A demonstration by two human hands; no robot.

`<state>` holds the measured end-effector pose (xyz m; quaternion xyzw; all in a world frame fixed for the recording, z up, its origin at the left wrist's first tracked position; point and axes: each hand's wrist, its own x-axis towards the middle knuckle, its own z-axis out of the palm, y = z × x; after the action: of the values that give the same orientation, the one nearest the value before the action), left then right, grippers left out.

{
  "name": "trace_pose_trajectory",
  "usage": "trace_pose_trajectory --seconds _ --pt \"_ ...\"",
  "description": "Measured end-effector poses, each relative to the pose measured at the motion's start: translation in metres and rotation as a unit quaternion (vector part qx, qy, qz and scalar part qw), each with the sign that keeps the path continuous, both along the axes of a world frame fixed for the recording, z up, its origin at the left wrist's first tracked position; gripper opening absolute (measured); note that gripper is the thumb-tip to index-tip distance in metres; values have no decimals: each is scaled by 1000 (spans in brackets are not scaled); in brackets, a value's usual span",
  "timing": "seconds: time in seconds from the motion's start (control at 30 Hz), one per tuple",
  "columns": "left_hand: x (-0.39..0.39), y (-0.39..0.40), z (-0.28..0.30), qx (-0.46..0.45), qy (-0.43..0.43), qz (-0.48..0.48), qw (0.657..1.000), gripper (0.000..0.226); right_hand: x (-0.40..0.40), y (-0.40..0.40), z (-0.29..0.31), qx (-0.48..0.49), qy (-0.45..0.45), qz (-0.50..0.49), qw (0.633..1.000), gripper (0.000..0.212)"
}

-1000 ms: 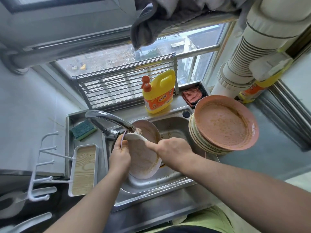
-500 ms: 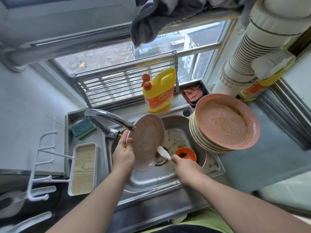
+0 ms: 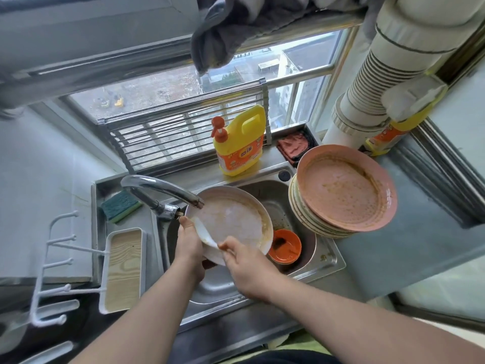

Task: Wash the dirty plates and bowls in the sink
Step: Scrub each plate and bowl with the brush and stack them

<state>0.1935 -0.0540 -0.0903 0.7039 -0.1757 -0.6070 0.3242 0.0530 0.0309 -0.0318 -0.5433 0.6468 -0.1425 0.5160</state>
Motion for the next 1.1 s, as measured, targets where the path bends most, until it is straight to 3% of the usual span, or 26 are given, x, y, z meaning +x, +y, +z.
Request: trace_pose_trajectory --seconds 0.07,0.17,0.3,0.43,0.57,0.77,0.87,0.93,1.03,1.1 --pt "-2 -5 3 -3 3 18 1000 47 -9 17 -3 16 0 15 1000 21" --pt "2 -7 -5 -38 -76 18 996 43 -41 28 -11 60 33 58 996 21" --pt "13 -10 -9 -78 -146 -43 985 45 -95 24 -26 105 139 114 978 20" --pt "20 -4 -22 -73 -157 -100 980 43 -108 -18 -42 92 244 75 962 19" --pt "12 10 -22 -2 -99 -75 992 45 -60 -58 -37 44 185 9 982 23" --pt "7 7 -17 67 -44 45 996 43 -7 -16 -30 37 61 89 993 32" --pt "26 4 -23 80 -90 60 991 50 -46 1 -25 67 77 168 980 29" --pt "38 5 -25 84 -112 41 989 52 -77 -6 -30 98 143 202 964 22" --pt "45 9 -24 78 -130 4 988 53 -102 -29 -47 108 208 132 963 20" --pt "46 11 -20 97 -128 -24 987 53 -97 -43 -56 90 159 13 983 22"
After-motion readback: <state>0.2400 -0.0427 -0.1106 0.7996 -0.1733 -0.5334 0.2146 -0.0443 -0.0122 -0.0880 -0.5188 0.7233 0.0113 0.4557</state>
